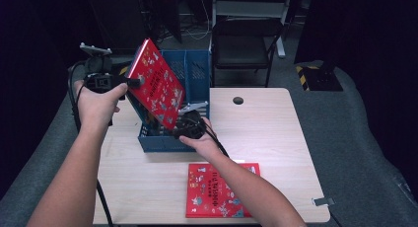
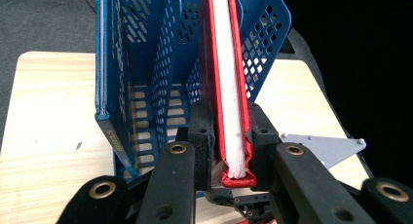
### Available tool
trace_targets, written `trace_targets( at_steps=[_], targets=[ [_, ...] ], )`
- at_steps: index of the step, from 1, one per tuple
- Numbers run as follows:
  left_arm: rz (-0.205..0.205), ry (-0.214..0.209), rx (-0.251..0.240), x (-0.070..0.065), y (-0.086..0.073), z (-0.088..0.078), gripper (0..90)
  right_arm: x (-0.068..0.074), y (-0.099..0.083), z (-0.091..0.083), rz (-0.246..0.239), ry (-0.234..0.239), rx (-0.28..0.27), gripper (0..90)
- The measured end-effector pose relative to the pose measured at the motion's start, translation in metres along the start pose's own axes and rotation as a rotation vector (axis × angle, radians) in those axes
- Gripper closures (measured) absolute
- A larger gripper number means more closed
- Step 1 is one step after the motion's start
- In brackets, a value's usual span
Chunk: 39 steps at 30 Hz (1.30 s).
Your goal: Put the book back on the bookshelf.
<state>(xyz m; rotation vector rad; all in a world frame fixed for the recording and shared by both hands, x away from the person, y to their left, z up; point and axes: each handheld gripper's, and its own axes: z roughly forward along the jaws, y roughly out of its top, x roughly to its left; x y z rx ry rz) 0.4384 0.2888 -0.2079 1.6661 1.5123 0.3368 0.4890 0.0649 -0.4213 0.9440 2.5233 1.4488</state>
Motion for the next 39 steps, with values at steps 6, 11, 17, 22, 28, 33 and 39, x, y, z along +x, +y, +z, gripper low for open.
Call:
trace_targets(
  at_steps=[6,11,17,22,28,33,39],
  targets=[
    [-0.009,0.009,0.004,0.001,0.000,0.004,77.4,-0.003,-0.001,0.004,0.006,0.004,0.002,48.2],
    [-0.010,0.014,0.008,0.002,0.000,0.009,77.6,-0.005,-0.002,0.007,0.007,0.007,0.010,48.2],
    [-0.015,0.025,0.025,0.003,0.001,0.016,78.5,-0.009,-0.004,0.011,0.030,0.005,0.025,48.1],
    [-0.012,0.034,0.036,0.002,0.002,0.020,78.8,-0.012,-0.005,0.013,0.039,0.002,0.029,47.9],
    [-0.020,0.047,0.063,0.000,0.003,0.025,79.6,-0.017,-0.006,0.015,0.051,-0.006,0.038,47.2],
    [-0.012,0.062,0.079,-0.002,0.005,0.024,79.6,-0.017,-0.006,0.016,0.050,-0.006,0.027,46.4],
    [-0.001,0.078,0.090,-0.004,0.006,0.026,79.6,-0.013,-0.004,0.015,0.033,-0.027,0.023,43.8]
  ],
)
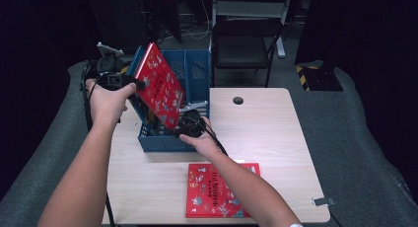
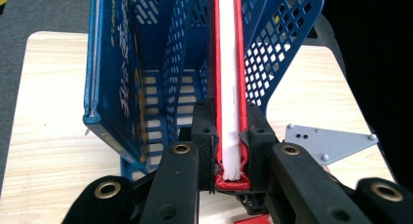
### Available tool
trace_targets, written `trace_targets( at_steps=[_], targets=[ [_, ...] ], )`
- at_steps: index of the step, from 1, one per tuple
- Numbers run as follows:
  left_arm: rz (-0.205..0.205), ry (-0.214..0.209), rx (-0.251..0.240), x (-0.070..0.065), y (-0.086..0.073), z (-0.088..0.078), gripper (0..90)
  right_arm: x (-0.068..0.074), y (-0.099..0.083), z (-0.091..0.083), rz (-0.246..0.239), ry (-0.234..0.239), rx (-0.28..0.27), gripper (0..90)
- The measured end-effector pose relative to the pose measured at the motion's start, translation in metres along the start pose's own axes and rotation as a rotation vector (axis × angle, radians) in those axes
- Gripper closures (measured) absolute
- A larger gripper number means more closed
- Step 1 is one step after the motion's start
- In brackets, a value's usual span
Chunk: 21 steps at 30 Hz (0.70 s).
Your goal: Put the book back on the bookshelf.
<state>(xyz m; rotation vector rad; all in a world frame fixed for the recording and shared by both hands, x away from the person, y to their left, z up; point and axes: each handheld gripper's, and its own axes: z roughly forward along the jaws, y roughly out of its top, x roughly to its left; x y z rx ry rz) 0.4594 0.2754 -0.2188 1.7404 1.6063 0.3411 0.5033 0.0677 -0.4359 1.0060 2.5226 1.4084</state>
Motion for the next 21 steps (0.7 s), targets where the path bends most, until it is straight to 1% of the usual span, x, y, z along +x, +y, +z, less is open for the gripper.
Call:
trace_targets(
  at_steps=[1,3,4,8,10,11,12,14,15,17,21],
  targets=[
    [-0.004,-0.001,0.004,0.000,0.000,0.001,79.6,0.000,0.000,0.000,-0.014,-0.005,-0.001,43.2],
    [-0.002,0.006,0.007,0.000,0.000,0.003,79.6,0.002,0.001,0.001,-0.016,-0.012,-0.002,42.3],
    [-0.011,0.006,0.006,0.000,0.000,0.004,79.6,0.002,0.001,0.001,-0.028,-0.014,-0.003,42.2],
    [-0.020,0.011,0.015,0.001,-0.001,0.007,79.6,0.003,0.003,0.002,-0.022,-0.022,0.000,42.9],
    [-0.017,0.014,0.021,0.001,-0.001,0.011,79.6,0.003,0.004,0.003,-0.027,-0.028,-0.001,44.3],
    [-0.020,0.016,0.020,0.001,-0.001,0.012,79.6,0.003,0.004,0.003,-0.024,-0.024,-0.002,44.5],
    [-0.024,0.017,0.017,0.001,-0.002,0.013,79.5,0.003,0.005,0.004,-0.025,-0.023,0.000,44.7],
    [-0.018,0.020,0.021,0.001,-0.002,0.015,79.5,0.003,0.005,0.004,-0.034,-0.027,-0.001,45.2],
    [-0.027,0.023,0.020,0.001,-0.003,0.017,79.5,0.003,0.006,0.005,-0.033,-0.027,-0.002,45.6],
    [-0.024,0.026,0.026,0.001,-0.004,0.020,79.5,0.002,0.007,0.007,-0.043,-0.030,0.010,46.6],
    [-0.028,0.028,0.027,0.000,-0.005,0.023,79.5,0.000,0.007,0.008,-0.032,-0.031,0.004,48.3]
  ],
)
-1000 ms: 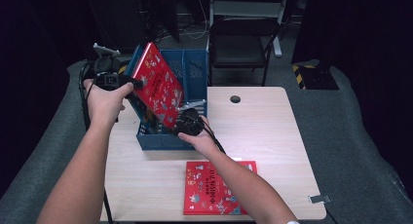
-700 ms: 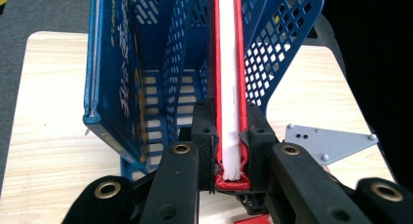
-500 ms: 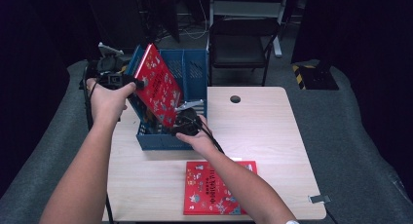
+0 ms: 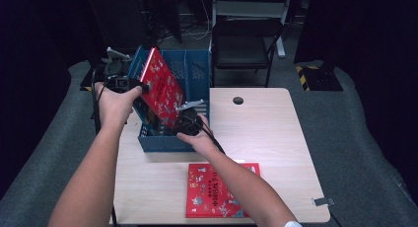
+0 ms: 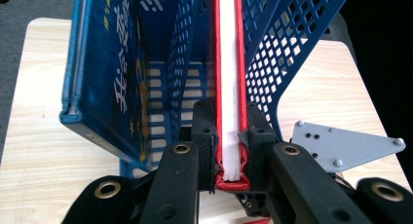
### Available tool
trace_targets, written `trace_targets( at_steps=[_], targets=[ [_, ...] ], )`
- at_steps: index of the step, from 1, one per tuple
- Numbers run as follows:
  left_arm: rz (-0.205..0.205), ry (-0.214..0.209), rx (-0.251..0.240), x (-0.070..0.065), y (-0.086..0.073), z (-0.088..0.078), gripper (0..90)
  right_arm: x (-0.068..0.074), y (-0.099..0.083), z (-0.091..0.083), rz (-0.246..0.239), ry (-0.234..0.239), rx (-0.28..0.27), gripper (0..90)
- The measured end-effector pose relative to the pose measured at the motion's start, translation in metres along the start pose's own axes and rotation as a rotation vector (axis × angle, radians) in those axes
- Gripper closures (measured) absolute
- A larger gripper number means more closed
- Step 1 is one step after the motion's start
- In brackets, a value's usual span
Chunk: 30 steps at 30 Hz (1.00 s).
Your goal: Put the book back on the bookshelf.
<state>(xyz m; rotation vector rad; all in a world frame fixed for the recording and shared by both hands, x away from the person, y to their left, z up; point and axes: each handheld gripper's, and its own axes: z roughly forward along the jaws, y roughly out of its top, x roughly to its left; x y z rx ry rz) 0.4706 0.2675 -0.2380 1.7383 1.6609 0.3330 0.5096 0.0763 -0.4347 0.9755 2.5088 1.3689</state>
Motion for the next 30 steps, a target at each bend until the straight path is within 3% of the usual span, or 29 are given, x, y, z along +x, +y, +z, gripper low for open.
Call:
trace_targets(
  at_steps=[10,27,30],
  targets=[
    [0.000,0.013,0.012,-0.004,-0.004,0.012,79.5,-0.006,0.004,0.003,0.010,-0.017,0.009,50.8],
    [0.017,0.053,0.042,-0.007,-0.008,0.022,79.5,-0.002,0.010,0.009,0.003,-0.015,0.010,50.9],
    [-0.001,0.052,0.029,-0.007,-0.009,0.026,79.5,-0.004,0.010,0.010,0.003,-0.017,0.012,51.1]
  ],
)
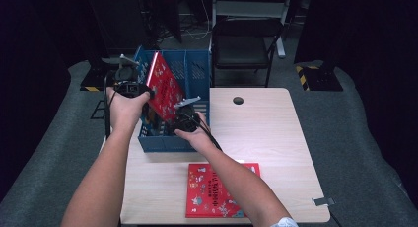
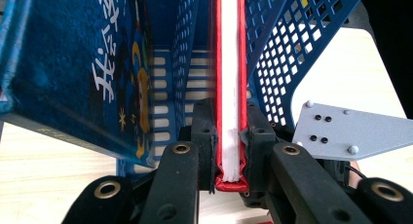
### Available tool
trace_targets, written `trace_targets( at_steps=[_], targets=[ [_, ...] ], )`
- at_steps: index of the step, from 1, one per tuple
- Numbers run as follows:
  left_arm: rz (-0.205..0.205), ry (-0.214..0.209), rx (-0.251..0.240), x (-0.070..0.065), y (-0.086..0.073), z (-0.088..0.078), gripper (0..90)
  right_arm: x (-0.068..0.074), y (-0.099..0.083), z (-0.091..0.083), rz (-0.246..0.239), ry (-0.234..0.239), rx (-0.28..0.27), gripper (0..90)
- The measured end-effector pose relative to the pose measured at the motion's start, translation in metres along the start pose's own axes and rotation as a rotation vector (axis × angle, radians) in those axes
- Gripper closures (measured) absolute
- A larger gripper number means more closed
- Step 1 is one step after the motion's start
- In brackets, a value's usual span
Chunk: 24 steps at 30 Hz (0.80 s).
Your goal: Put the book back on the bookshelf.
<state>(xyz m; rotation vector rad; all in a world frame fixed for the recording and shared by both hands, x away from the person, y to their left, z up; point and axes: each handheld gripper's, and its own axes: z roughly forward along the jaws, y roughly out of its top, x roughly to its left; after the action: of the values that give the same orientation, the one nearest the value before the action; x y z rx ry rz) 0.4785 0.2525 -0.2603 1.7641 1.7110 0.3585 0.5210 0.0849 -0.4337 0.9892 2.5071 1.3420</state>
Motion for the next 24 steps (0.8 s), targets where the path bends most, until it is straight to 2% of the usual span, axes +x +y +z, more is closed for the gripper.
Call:
trace_targets(
  at_steps=[1,7,11,14,17,19,21,24],
  targets=[
    [0.010,-0.002,0.008,0.001,0.000,0.001,79.5,0.000,0.000,0.000,0.005,-0.002,0.001,51.1],
    [0.003,0.004,0.006,-0.001,-0.001,0.006,79.5,-0.002,0.000,0.002,-0.007,-0.006,0.001,51.5],
    [0.013,0.014,0.015,-0.002,-0.001,0.007,79.5,-0.003,-0.001,0.003,0.002,-0.009,0.006,51.9],
    [0.012,0.018,0.010,-0.002,-0.001,0.008,79.5,-0.004,0.001,0.005,-0.011,-0.012,-0.002,52.1],
    [-0.002,0.023,-0.001,-0.003,-0.001,0.009,79.5,-0.002,0.004,0.004,0.005,-0.015,0.005,52.1],
    [0.006,0.030,-0.001,-0.004,0.000,0.010,79.5,-0.002,0.007,0.004,-0.013,-0.017,-0.007,52.2],
    [0.009,0.037,0.007,-0.006,-0.001,0.011,79.5,-0.001,0.008,0.003,-0.002,-0.011,-0.004,52.2],
    [0.015,0.051,0.005,-0.008,-0.001,0.014,79.5,0.000,0.011,0.003,-0.020,-0.012,-0.011,52.2]
  ],
)
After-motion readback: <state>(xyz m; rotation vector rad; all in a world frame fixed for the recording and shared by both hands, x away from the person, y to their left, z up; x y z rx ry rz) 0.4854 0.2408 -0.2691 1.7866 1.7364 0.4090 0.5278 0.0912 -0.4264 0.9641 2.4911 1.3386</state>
